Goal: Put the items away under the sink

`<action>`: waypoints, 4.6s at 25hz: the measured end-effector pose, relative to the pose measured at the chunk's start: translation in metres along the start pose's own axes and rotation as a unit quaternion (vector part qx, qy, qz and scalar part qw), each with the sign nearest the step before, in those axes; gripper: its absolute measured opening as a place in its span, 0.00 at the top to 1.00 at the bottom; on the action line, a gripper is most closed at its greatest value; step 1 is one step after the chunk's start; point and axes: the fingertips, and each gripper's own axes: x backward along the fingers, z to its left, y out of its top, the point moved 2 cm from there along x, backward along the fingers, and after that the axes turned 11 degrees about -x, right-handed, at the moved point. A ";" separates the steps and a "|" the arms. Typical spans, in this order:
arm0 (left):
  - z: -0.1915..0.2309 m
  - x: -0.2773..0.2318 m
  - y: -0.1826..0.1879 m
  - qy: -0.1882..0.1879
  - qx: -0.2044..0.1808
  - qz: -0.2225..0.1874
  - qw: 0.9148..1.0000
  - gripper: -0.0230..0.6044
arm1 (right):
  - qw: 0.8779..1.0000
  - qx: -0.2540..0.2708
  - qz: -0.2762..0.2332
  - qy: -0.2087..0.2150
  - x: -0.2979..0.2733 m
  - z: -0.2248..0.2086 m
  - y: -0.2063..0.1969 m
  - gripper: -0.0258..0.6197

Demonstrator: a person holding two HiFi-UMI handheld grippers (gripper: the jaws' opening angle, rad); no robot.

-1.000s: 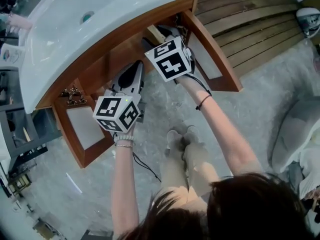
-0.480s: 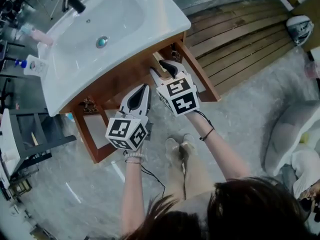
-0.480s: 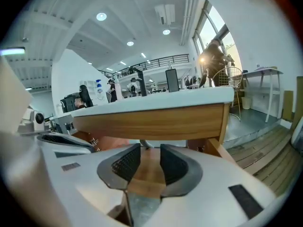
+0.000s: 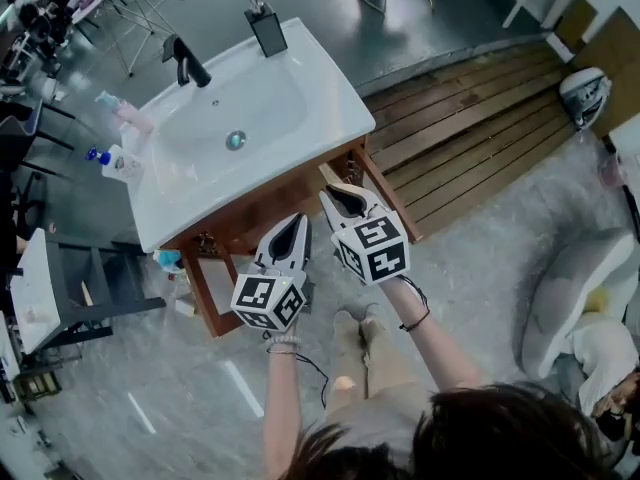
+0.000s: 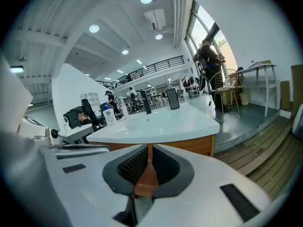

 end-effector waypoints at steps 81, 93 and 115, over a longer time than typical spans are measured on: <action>0.097 -0.021 0.145 -0.032 -0.038 -0.069 0.996 0.96 | 0.989 -0.024 -0.095 0.113 -0.057 0.066 0.172 0.93; 0.143 -0.038 0.166 -0.048 -0.050 -0.079 0.994 0.96 | 0.989 -0.016 -0.119 0.091 -0.097 0.067 0.204 0.93; 0.206 -0.138 0.169 -0.038 -0.030 -0.047 0.998 0.96 | 0.994 -0.018 -0.088 0.062 -0.193 -0.006 0.254 0.93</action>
